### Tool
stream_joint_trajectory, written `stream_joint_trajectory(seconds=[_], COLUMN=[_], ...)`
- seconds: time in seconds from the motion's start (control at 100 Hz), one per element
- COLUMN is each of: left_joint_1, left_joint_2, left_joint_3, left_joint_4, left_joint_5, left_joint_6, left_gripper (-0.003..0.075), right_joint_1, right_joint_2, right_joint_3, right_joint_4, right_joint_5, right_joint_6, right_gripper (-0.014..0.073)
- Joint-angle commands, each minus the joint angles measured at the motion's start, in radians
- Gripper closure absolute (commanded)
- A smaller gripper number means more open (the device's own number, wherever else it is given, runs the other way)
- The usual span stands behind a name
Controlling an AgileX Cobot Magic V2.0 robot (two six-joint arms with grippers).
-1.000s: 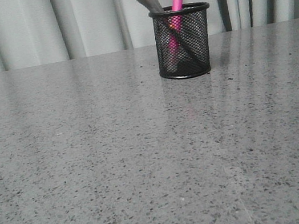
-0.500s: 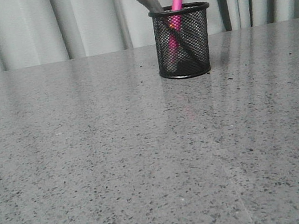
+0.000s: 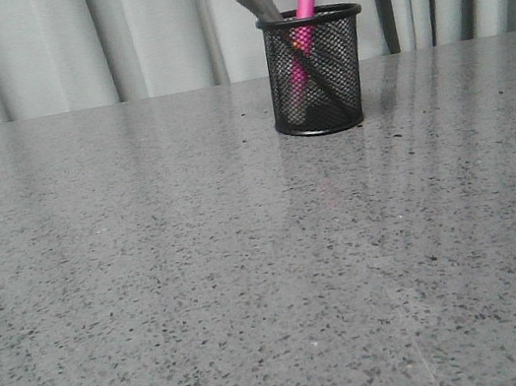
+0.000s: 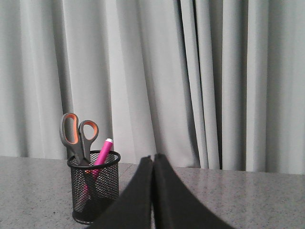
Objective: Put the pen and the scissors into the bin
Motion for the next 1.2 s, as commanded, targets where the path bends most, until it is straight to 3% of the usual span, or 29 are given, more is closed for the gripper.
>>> stream_joint_trajectory(seconds=[0.0,0.19,0.32,0.54,0.74,0.84,1.19], left_joint_1=[-0.002,-0.002,-0.002,-0.002,-0.002,-0.002,-0.002], left_joint_2=[-0.033,-0.033,-0.033,-0.033,-0.033,-0.033,-0.033], left_joint_3=[0.046,0.046,0.046,0.046,0.046,0.046,0.046], left_joint_4=[-0.010,-0.010,-0.010,-0.010,-0.010,-0.010,-0.010], left_joint_5=[-0.070,-0.070,-0.070,-0.070,-0.070,-0.070,-0.070], left_joint_6=[-0.011,-0.011,-0.011,-0.011,-0.011,-0.011,-0.011], left_gripper=[0.0739,0.0739,0.0739,0.0739,0.0739,0.0739,0.0739], right_joint_1=[-0.004,-0.033,-0.132,-0.274,-0.283,-0.310,-0.386], right_joint_2=[0.009,0.011,0.011,-0.057,-0.165,-0.187,-0.187], right_joint_3=[-0.028,-0.028,-0.028,-0.012,0.076,0.074,0.074], right_joint_4=[-0.017,-0.092,-0.249,-0.637,-0.650,-0.650,-0.650], right_joint_5=[-0.080,-0.058,0.031,0.372,0.392,0.473,0.443], right_joint_6=[-0.009,0.009,0.188,0.567,0.574,0.572,0.572], right_gripper=[0.0670,0.0670,0.0670,0.0670,0.0670,0.0670,0.0670])
